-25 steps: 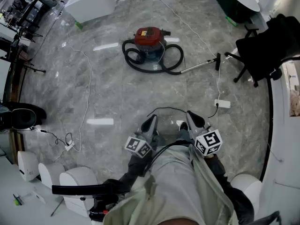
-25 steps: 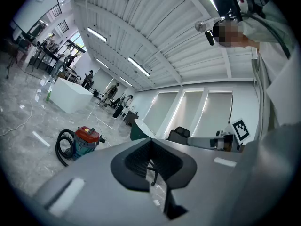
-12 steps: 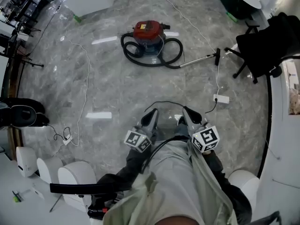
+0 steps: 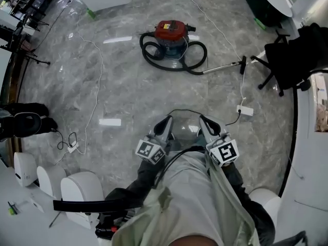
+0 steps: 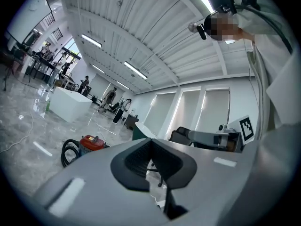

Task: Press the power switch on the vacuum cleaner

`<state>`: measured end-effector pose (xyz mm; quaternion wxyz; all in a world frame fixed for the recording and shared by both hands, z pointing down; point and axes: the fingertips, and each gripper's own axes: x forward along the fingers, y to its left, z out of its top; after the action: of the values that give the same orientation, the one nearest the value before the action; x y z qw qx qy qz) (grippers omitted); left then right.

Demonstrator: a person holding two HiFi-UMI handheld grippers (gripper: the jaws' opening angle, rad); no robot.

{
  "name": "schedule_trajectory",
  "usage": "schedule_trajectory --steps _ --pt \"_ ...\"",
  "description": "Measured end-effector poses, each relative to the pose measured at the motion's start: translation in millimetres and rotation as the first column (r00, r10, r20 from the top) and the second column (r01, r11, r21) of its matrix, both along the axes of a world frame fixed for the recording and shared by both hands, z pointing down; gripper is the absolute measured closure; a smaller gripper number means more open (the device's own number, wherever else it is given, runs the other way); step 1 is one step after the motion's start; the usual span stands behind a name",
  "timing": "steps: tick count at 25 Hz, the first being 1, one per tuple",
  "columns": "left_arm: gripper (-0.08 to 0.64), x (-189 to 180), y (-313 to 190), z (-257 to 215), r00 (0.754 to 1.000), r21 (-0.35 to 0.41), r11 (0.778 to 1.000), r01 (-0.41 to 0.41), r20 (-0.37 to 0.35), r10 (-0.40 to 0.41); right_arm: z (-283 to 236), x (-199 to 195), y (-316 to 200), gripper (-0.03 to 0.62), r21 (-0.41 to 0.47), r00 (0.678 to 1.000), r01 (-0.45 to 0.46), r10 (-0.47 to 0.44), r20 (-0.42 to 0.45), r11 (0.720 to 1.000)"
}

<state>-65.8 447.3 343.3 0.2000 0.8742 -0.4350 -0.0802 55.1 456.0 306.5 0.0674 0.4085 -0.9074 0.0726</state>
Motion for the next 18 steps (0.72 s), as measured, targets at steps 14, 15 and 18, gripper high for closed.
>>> schedule_trajectory --steps 14,15,18 --pt "0.555 -74 -11 -9 0.999 0.049 0.999 0.01 -0.031 -0.009 -22 -69 -21 0.591 0.216 0.969 0.044 0.01 -0.245 0.975" --pt "0.555 -74 -14 -10 1.0 0.049 0.999 0.003 -0.031 -0.002 -21 -66 -24 0.591 0.208 0.972 0.024 0.027 -0.235 0.978" --pt "0.555 -74 -30 -10 1.0 0.05 0.999 -0.006 -0.024 0.007 -12 -58 -42 0.591 0.174 0.978 -0.02 0.055 -0.2 0.985"
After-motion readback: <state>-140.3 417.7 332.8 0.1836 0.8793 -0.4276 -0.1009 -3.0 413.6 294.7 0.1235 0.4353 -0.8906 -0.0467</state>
